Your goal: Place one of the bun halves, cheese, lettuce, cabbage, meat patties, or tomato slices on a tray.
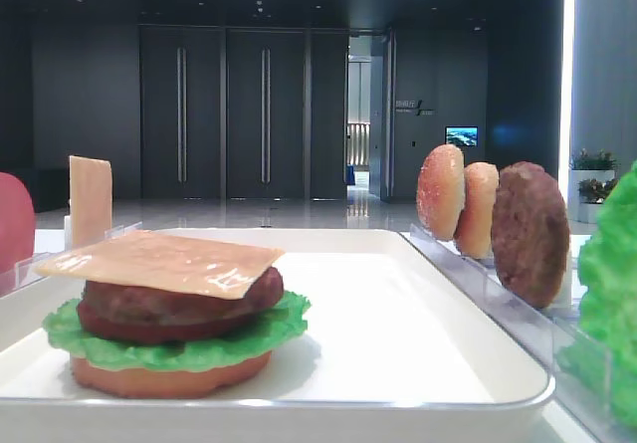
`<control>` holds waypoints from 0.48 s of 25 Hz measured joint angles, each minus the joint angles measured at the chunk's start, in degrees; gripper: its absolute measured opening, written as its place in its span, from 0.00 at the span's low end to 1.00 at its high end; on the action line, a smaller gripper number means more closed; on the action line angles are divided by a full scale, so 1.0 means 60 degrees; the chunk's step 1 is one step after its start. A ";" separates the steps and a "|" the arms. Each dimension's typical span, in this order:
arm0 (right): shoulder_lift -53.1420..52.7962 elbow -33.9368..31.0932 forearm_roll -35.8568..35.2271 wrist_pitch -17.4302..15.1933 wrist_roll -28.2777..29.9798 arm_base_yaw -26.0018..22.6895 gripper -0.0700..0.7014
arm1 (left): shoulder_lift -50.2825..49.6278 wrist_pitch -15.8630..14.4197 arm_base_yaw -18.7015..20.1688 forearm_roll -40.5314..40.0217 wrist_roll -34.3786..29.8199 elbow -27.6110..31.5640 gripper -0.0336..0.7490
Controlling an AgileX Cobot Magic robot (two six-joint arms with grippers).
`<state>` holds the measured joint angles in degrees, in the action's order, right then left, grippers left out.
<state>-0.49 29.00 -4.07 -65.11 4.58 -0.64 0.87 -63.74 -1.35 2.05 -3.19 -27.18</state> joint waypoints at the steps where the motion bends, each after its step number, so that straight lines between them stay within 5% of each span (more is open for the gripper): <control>1: 0.0000 0.0000 0.0000 0.0000 0.0000 0.0000 0.73 | 0.0000 0.0000 0.0000 0.0000 0.0000 0.0000 0.70; 12: 0.0000 0.0000 0.0000 0.0000 0.0000 0.0000 0.73 | 0.0000 0.0000 0.0330 0.0000 0.0000 0.0000 0.70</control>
<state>-0.49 29.00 -4.07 -65.11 4.58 -0.64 0.87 -63.74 0.64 2.05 -3.19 -27.18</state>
